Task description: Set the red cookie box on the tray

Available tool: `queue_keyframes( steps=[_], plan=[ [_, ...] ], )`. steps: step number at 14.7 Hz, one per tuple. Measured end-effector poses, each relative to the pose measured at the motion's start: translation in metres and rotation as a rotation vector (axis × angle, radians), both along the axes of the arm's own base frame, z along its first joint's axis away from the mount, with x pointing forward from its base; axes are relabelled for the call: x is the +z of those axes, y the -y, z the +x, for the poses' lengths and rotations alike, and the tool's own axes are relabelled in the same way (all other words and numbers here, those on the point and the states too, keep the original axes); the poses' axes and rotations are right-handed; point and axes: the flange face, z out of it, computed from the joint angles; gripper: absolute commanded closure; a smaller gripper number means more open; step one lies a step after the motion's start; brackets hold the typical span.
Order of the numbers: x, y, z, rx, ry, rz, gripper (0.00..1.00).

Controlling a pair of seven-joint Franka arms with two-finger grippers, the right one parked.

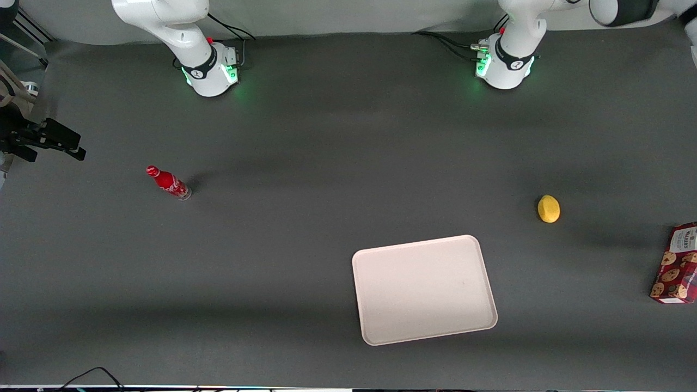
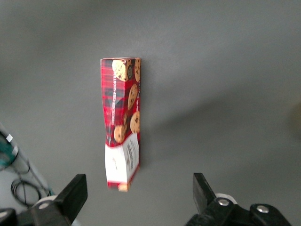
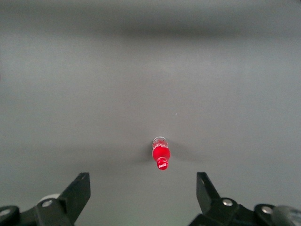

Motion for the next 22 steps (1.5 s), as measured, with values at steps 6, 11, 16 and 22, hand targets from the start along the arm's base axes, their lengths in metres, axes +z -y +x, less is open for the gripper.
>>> queue_keyframes(
  steps=[6, 11, 16, 22],
  plan=[
    [-0.131, -0.062, 0.004, -0.139, 0.029, 0.026, 0.00],
    [-0.195, -0.066, 0.000, -0.109, 0.074, -0.058, 1.00],
    [-0.191, -0.068, 0.002, -0.092, 0.087, -0.081, 1.00],
    [-0.100, -0.062, 0.012, 0.025, -0.042, -0.160, 1.00]
  ],
)
